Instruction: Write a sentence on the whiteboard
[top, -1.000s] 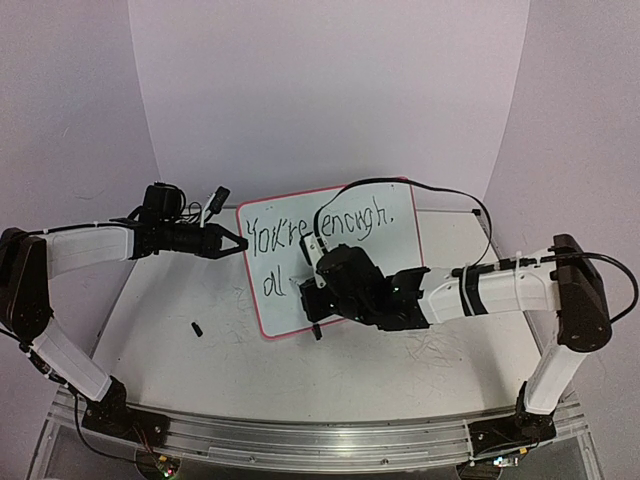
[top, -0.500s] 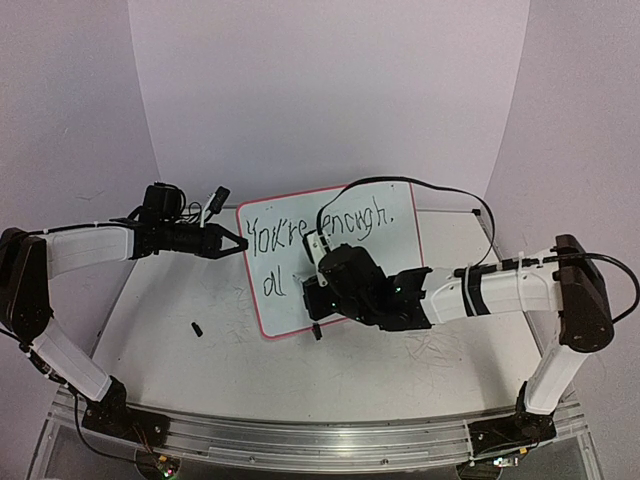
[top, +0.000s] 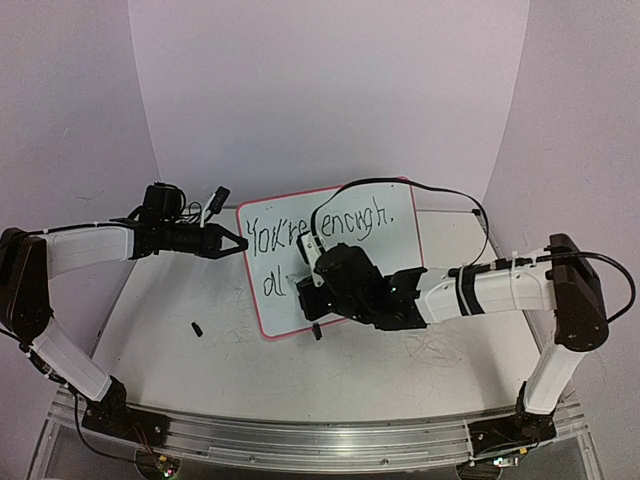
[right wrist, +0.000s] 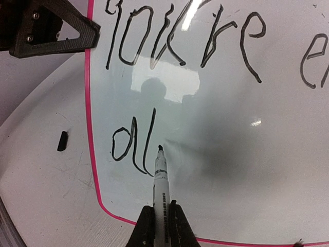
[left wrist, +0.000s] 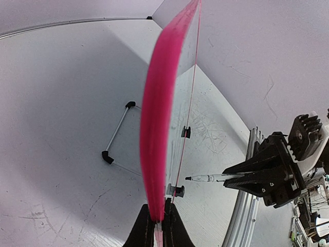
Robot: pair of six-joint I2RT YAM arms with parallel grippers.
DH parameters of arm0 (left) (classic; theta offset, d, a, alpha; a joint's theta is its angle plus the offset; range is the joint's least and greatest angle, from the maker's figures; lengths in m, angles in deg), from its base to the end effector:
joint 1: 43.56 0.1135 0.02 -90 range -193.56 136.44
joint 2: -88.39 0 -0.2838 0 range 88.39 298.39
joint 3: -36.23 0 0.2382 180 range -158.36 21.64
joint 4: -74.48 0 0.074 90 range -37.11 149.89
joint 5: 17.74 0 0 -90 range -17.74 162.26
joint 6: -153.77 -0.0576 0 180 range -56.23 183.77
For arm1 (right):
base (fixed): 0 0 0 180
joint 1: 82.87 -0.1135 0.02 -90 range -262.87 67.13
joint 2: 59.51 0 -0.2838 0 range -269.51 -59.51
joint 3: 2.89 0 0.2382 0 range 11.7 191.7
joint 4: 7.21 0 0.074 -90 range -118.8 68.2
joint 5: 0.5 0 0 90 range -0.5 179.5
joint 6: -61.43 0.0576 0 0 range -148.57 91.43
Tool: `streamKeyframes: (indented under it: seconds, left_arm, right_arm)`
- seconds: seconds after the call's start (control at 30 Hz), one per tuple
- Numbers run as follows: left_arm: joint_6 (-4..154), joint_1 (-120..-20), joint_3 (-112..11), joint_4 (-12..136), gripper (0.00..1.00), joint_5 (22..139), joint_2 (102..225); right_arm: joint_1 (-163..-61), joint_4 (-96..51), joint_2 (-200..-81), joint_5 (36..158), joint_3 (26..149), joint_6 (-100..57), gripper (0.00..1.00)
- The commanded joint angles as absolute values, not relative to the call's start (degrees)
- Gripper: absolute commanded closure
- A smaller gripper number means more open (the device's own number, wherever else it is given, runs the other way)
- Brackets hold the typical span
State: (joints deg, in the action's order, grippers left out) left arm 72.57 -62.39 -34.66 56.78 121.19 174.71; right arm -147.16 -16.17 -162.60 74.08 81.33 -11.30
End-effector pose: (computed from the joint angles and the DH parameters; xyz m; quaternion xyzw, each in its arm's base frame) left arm 0.2936 -0.1460 0.2722 0.2664 0.7801 -0.4571 0.3339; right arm 0.1978 0.3756 0.2524 -0.2750 0.8058 0.2472 0.4625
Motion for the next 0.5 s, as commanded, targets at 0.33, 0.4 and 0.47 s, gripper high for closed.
streamKeyframes:
  seconds: [0.33,0.4,0.47]
  left_arm:
    - [70.0,-63.44,-36.39,56.47,1.0,121.36,174.52]
    - [69.95,-63.46,-36.38,56.47,1.0,121.37,174.46]
    - [69.93,-63.43,-36.37,56.46,1.0,121.42,174.45]
  right_arm:
    - [-146.7,-13.0,-166.4,74.04,84.91,-11.94,1.0]
    - [-146.68,-13.25,-166.53,73.3,84.82,-11.54,1.0]
    - [-146.73,-13.35,-166.27,72.53,84.72,-11.45,1.0]
